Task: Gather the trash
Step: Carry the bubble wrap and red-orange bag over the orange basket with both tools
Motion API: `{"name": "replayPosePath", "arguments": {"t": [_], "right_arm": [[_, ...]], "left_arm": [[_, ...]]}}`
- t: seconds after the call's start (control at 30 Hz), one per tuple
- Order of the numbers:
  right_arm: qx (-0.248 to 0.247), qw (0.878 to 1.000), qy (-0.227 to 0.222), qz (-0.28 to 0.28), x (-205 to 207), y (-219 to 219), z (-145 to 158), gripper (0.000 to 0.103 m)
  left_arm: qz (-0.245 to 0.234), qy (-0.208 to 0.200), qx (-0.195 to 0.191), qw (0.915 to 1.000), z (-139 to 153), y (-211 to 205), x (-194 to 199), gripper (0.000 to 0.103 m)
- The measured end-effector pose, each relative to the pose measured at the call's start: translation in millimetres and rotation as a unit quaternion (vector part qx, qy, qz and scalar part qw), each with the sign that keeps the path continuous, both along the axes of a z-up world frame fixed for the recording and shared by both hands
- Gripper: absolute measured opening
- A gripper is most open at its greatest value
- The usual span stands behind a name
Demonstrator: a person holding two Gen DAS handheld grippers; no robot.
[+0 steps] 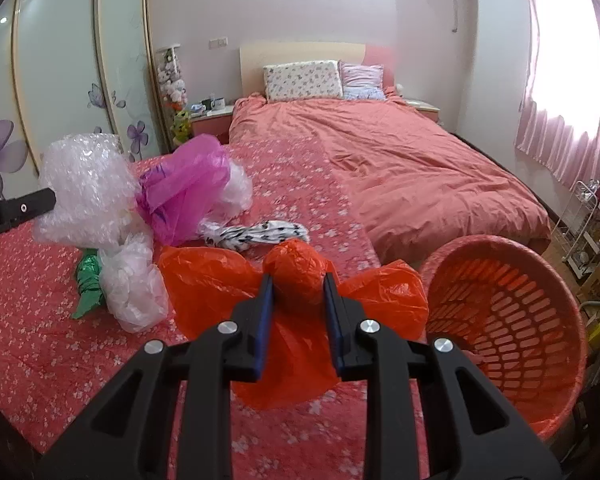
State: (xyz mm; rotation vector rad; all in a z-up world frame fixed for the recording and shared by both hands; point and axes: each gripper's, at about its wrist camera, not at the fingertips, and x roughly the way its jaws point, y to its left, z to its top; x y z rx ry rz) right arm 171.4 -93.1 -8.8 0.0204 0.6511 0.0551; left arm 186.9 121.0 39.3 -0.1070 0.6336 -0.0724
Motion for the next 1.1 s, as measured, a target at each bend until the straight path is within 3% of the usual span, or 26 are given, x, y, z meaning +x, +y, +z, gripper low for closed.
{"name": "replayPosePath", "arguments": {"t": [0.5,1.1], "right_arm": [[-0.011,0.997,-0.051,-0.055,-31,-51,34,0.025],[-0.014,0.991,-0.040,-0.130,-39,-121,14,0.025]], "left_arm": [[-0.071,0.008,-0.007,0.9974,-12,-68,1,0.015],[-0.125,0.029,0.005,0.9917,-33,-137,3,0.015]]}}
